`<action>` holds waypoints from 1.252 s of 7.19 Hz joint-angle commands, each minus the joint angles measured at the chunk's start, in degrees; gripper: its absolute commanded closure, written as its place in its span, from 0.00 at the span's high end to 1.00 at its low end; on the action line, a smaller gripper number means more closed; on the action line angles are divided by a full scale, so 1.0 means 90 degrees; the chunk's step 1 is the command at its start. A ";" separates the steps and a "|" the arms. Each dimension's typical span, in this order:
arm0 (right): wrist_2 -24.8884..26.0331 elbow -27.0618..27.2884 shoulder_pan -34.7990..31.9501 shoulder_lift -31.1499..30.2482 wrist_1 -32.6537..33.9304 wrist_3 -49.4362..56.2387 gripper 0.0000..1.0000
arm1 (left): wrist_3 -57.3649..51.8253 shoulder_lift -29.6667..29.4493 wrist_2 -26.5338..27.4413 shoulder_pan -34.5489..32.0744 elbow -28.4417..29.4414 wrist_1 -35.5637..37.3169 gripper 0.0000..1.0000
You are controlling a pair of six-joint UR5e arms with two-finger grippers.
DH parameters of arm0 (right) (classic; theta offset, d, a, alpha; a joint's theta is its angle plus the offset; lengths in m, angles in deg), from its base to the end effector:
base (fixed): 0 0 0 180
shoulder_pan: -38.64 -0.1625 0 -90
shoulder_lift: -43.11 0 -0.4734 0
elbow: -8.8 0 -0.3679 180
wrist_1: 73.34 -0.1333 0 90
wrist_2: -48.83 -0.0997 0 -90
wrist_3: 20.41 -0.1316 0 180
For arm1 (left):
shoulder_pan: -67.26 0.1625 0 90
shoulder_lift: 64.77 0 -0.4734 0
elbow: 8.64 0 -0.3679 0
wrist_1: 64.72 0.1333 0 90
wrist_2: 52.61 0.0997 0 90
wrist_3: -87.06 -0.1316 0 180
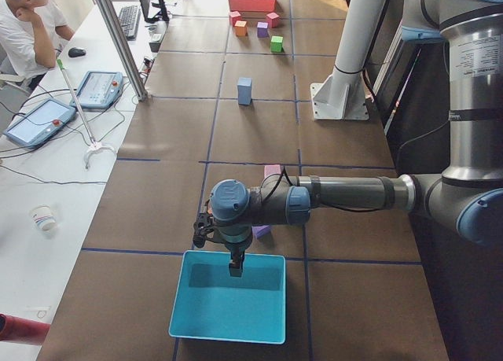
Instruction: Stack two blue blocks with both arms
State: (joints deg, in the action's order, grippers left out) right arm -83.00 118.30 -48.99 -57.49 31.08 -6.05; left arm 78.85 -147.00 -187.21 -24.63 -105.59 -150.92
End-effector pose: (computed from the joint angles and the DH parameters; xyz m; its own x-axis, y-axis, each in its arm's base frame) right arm 0.0304 -0.3678 0.6781 0.7136 -0.2144 0.6669 0.2252 0.9717 0.0715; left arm -0.0539 -0.3941 0.7382 0.7072 0.0631 -0.7042 -0.0688 0.9974 0.0202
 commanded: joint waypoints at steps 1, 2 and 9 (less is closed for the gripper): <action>-0.0011 0.0001 0.0000 -0.0003 0.0000 -0.0004 1.00 | 0.0005 -0.0004 0.0072 0.0015 0.0157 0.0007 1.00; -0.0021 0.0011 0.0000 -0.0003 0.0000 -0.0004 1.00 | 0.0014 0.0005 0.0034 0.0005 0.0157 -0.0003 1.00; -0.0021 0.0001 0.0000 0.0006 -0.0029 -0.0004 1.00 | -0.0015 0.0201 0.0258 0.0025 0.0040 -0.0003 1.00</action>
